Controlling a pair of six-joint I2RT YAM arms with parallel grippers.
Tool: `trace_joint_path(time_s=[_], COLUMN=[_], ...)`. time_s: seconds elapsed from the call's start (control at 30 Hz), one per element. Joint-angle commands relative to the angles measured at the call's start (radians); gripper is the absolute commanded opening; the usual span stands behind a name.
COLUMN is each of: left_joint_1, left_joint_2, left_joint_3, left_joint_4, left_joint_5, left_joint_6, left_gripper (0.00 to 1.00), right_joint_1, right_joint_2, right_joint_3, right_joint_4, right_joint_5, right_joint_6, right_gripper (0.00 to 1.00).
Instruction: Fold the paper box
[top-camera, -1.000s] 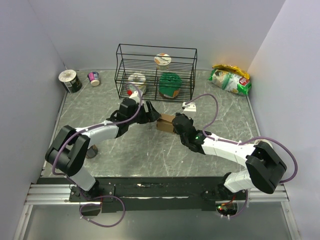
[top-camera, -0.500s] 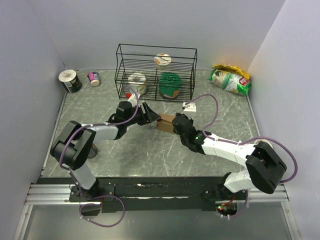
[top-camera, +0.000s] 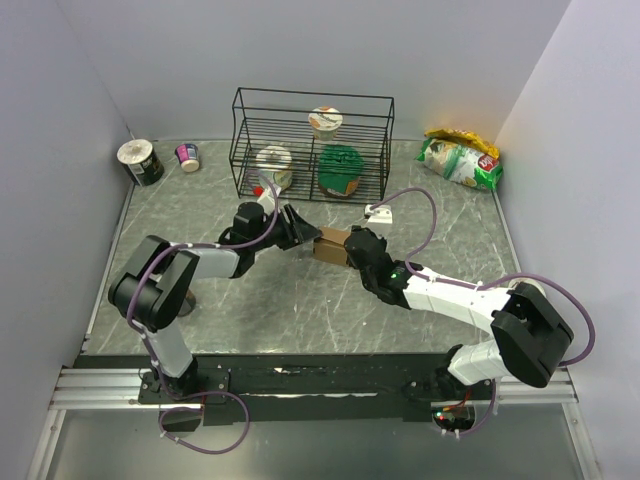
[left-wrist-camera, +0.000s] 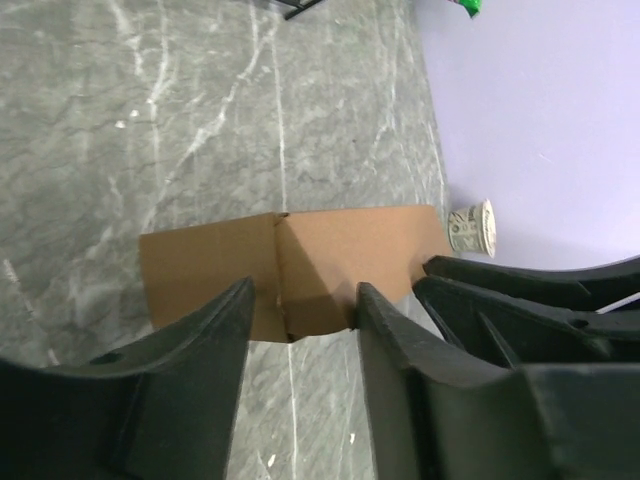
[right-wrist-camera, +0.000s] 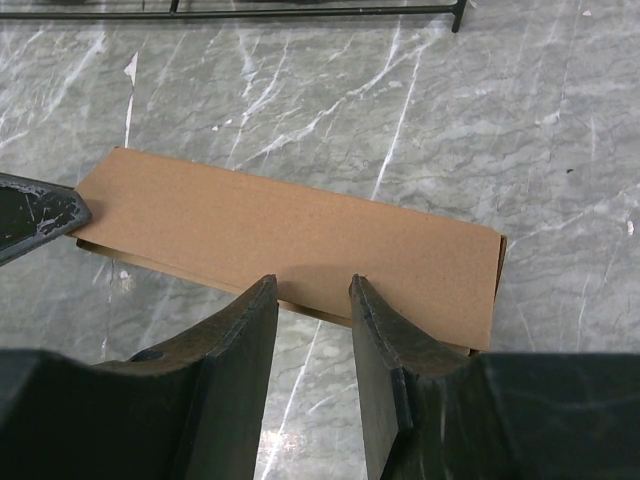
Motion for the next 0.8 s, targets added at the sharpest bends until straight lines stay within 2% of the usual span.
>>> trace_joint_path(time_s=[0.0,0.33,0.53,0.63,0.77], left_joint_1=[0.005,0.005,0.003,0.003,0.003], left_joint_2=[0.023,0.068,0.069,0.071,0.075], left_joint_3=[0.003,-0.048,-0.065,-0.069,-0.089], left_joint_4=[0.0,0.009,-0.048,-0.077,-0.088], left_joint_5=[-0.013,-0.018,-0.064,-0.082,-0.104], left_joint_6=[0.013,0.024,0.068,0.093,0.108], left_gripper=[0.47,0.34,0.29,0.22,0.19], right_joint_1=[0.004,0.005,0.005,0.007,0.007], right_joint_2=[0.029,0.032,0.032,0.03,0.027], right_joint_3=[-0.031,-0.026,-0.025,-0.025,-0.023], right_joint_4=[-0.111,-0.114,-0.12,-0.123,-0.125], right_joint_5=[0.017,0.021,0.023,0.023,0.021], right_joint_6=[0.002,-0.002,-0.002,-0.005,-0.004], right_gripper=[0.43,0.43,0.43,0.43,0.43])
